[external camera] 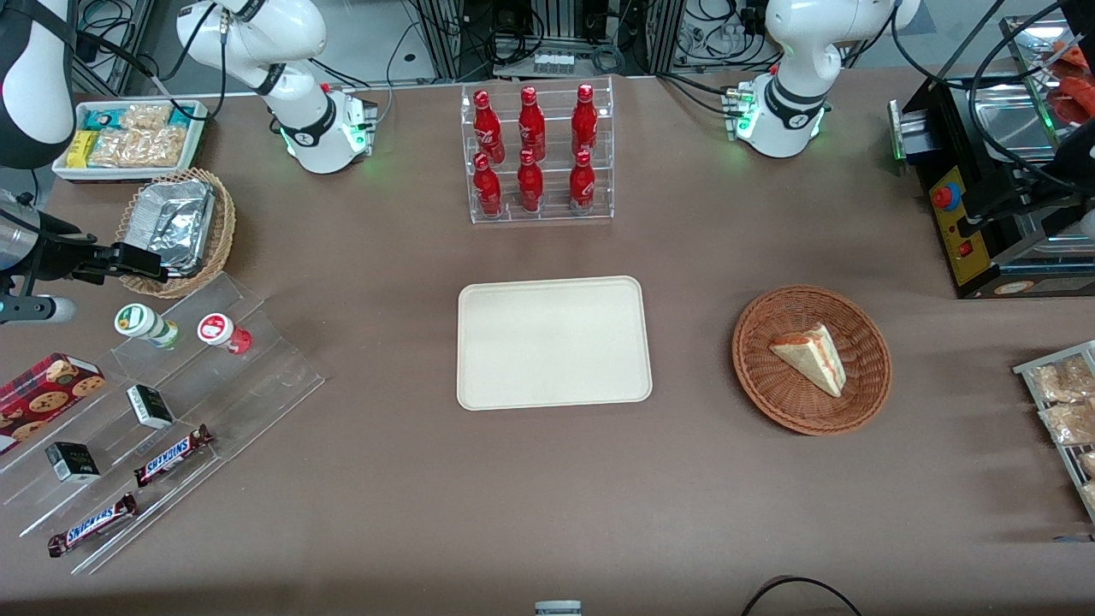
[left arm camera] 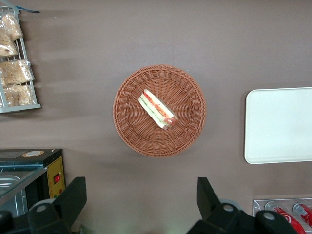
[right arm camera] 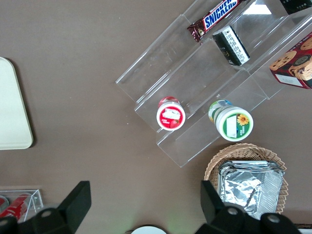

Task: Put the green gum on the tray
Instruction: 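Move the right gripper down over the green sunflower gum tub on the stand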

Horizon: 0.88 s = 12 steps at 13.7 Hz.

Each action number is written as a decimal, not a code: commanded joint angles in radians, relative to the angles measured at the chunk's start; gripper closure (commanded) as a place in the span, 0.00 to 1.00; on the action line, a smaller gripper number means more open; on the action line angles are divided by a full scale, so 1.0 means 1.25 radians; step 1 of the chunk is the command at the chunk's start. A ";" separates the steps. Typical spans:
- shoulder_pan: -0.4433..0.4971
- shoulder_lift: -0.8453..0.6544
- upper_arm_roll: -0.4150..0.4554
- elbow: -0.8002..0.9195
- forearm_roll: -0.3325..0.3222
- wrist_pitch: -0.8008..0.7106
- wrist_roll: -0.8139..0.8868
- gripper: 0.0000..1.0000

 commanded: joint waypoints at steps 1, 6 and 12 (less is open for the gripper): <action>0.008 0.005 0.008 0.020 -0.021 -0.025 0.010 0.00; 0.000 0.015 0.006 -0.002 -0.021 0.010 -0.001 0.00; -0.045 0.015 0.001 -0.082 -0.039 0.122 -0.287 0.00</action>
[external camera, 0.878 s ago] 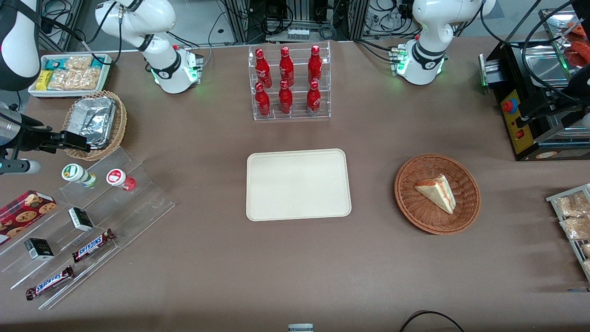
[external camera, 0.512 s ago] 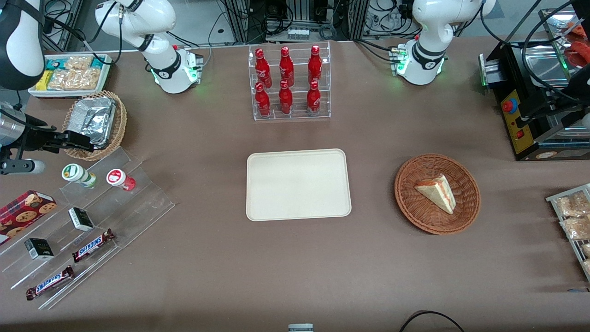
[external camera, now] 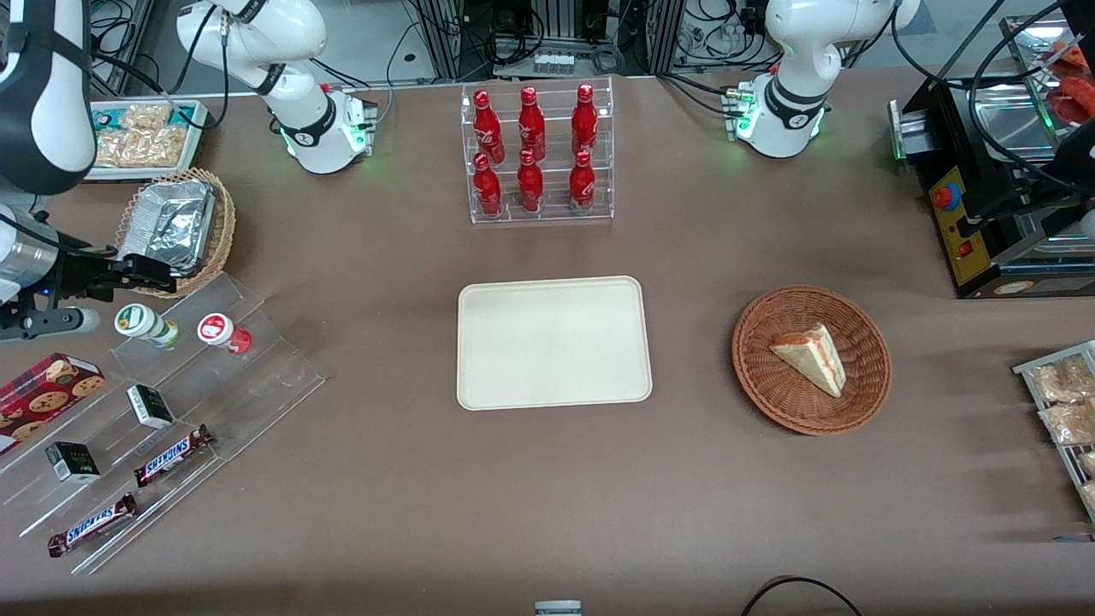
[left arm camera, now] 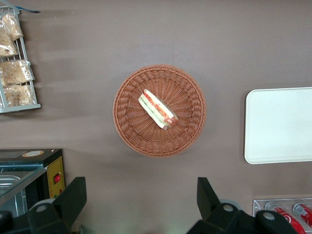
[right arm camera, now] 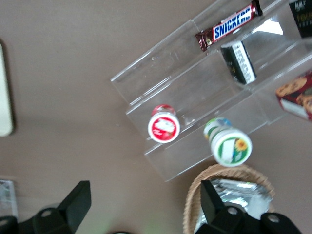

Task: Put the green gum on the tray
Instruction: 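Move the right gripper down over the green sunflower gum tub on the stand, then close the right gripper around the green gum tub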

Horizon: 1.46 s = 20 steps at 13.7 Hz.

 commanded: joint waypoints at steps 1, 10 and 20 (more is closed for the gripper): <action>-0.034 -0.006 0.001 -0.038 -0.030 0.060 -0.185 0.00; -0.141 0.036 0.002 -0.078 -0.020 0.182 -0.583 0.00; -0.159 -0.023 0.002 -0.233 0.000 0.322 -0.595 0.00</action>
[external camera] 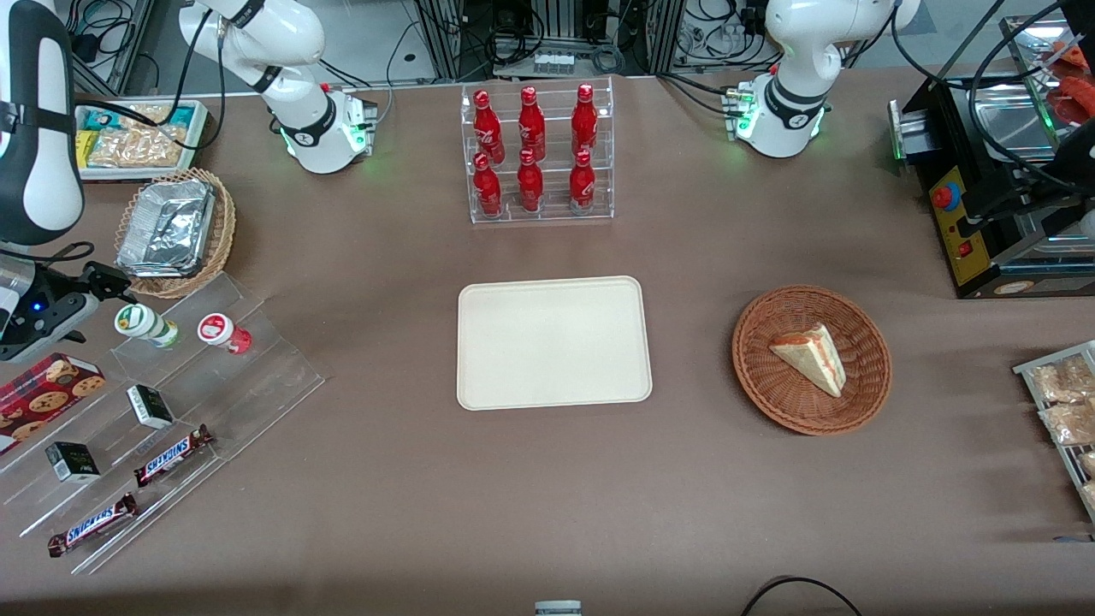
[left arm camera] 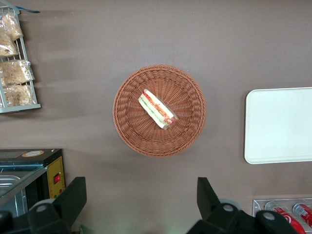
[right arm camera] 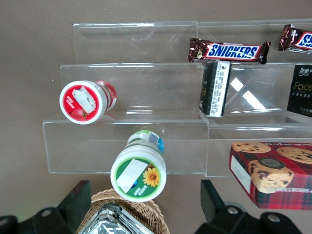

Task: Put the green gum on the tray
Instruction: 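Close the right gripper around the green gum tub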

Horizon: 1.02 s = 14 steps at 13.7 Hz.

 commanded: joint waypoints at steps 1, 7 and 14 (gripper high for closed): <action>-0.009 -0.046 0.003 -0.067 0.021 0.047 -0.018 0.00; -0.009 -0.058 -0.009 -0.130 0.023 0.127 -0.028 0.00; -0.017 -0.058 -0.010 -0.174 0.040 0.175 -0.030 0.01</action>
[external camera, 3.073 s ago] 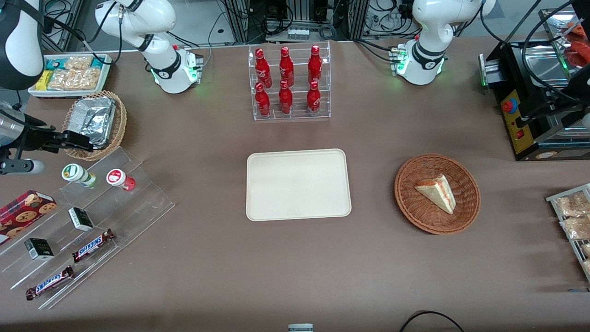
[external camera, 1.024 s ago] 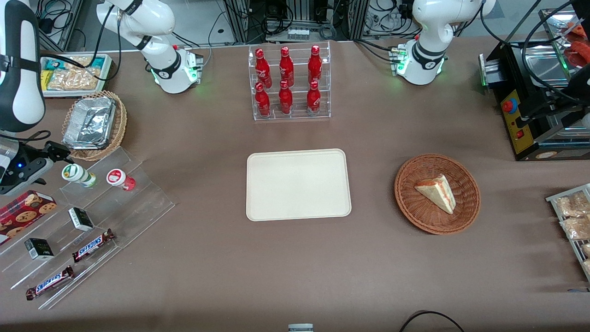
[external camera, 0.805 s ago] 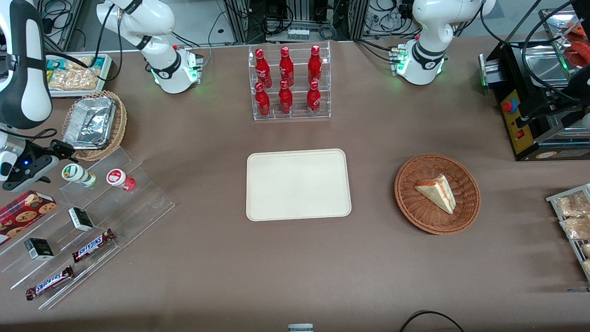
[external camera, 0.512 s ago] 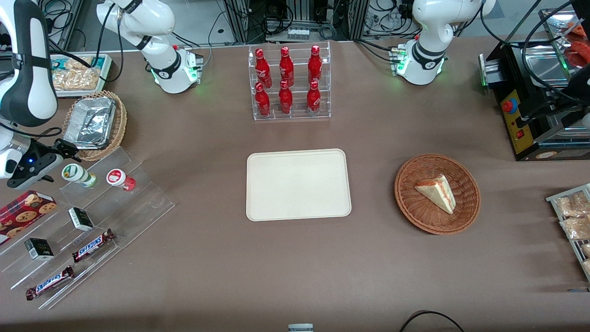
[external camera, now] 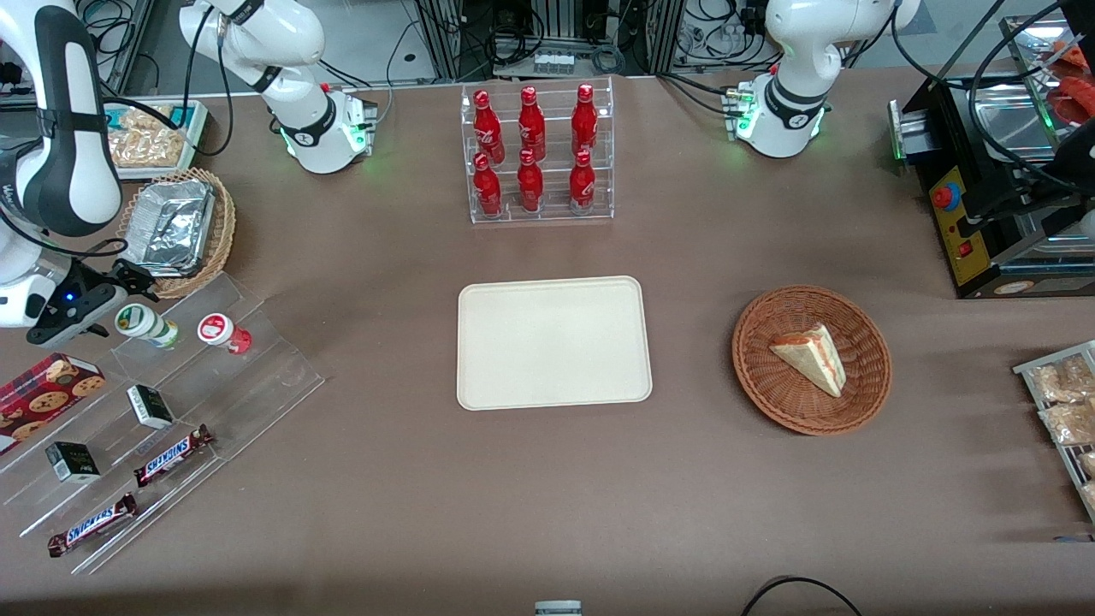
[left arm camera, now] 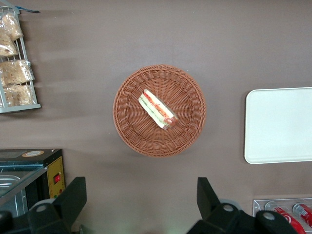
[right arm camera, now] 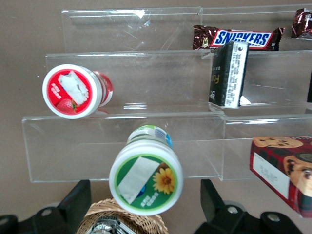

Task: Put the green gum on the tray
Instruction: 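Close the right gripper around the green gum tub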

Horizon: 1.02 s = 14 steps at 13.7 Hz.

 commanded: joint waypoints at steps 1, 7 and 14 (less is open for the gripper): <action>-0.008 -0.022 0.002 -0.031 0.030 0.030 -0.023 0.10; -0.007 -0.020 0.002 -0.033 0.030 0.032 -0.024 1.00; 0.001 -0.035 0.014 0.039 0.030 -0.057 -0.006 1.00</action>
